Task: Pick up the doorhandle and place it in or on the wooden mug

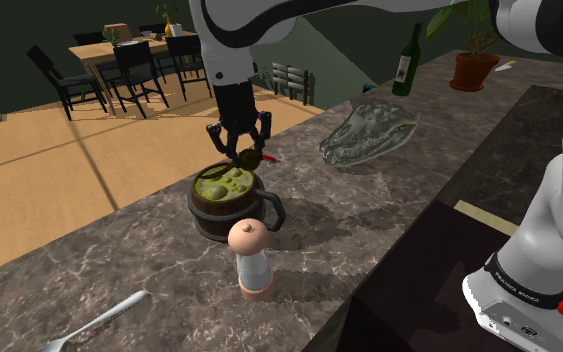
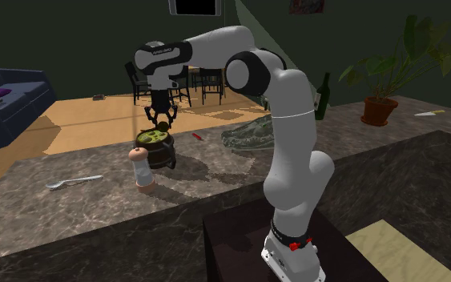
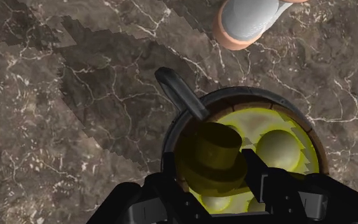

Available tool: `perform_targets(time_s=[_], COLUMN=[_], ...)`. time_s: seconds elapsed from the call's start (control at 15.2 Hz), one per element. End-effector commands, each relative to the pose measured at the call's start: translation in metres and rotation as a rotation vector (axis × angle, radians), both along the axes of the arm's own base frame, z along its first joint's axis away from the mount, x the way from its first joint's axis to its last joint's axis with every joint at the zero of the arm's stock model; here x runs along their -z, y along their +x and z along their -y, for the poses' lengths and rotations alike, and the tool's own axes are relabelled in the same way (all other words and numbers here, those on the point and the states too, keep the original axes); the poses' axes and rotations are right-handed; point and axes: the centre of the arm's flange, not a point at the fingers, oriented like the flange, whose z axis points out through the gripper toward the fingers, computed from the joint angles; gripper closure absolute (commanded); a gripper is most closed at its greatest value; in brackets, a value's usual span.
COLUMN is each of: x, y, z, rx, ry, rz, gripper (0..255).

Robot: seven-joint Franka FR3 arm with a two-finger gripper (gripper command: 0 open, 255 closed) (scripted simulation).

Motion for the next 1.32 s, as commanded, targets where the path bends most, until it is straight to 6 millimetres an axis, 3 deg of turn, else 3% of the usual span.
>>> perform_targets(time_s=[0.0, 0.13, 0.59, 0.66, 0.99, 1.25], x=[0.011, 0.020, 0.020, 0.020, 0.020, -0.029], y=[0.001, 0.001, 0.001, 0.001, 0.001, 0.011], z=[0.001, 0.001, 0.001, 0.001, 0.001, 0.004], rx=[0.000, 0.000, 0.000, 0.000, 0.000, 0.000], ry=[0.000, 0.000, 0.000, 0.000, 0.000, 0.000], rz=[0.000, 0.000, 0.000, 0.000, 0.000, 0.000], gripper=[255, 255, 255, 0, 0, 0])
